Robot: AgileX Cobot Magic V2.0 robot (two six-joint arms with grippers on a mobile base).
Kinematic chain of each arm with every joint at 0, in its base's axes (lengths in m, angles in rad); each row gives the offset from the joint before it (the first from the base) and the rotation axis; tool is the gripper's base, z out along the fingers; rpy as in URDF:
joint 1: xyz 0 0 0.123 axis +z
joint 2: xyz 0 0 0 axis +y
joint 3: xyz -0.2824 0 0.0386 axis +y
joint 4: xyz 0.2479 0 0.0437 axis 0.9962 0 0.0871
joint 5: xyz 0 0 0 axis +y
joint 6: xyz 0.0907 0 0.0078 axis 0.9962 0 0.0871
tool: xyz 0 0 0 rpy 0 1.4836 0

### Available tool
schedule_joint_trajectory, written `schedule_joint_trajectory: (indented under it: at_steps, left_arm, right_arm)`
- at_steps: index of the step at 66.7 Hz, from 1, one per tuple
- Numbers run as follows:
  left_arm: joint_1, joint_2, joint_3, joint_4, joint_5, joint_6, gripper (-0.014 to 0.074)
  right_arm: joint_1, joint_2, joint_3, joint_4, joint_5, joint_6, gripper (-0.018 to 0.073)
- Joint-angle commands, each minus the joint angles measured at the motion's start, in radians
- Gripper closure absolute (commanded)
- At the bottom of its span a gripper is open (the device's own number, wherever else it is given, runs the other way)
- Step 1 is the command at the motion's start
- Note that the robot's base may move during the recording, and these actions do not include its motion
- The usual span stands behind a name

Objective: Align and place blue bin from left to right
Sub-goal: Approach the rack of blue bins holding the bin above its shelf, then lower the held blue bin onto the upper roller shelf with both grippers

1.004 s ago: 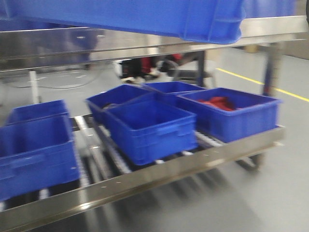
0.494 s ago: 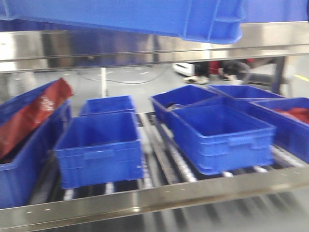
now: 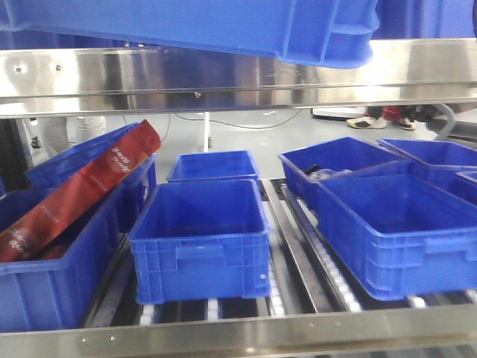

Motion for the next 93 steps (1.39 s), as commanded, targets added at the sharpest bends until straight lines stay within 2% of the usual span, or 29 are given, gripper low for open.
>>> schedule_joint_trajectory:
  at_steps: [1,93]
  left_arm:
    - [-0.020,-0.024,-0.019,-0.118,-0.177,0.003,0.0707]
    - [-0.020,-0.024,-0.019,-0.118,-0.177,0.003,0.0707]
  right_arm:
    - [0.018,-0.018,-0.017,0.091,-0.129,-0.018,0.0619]
    - [0.018,-0.018,-0.017,0.091,-0.129,-0.018,0.0619]
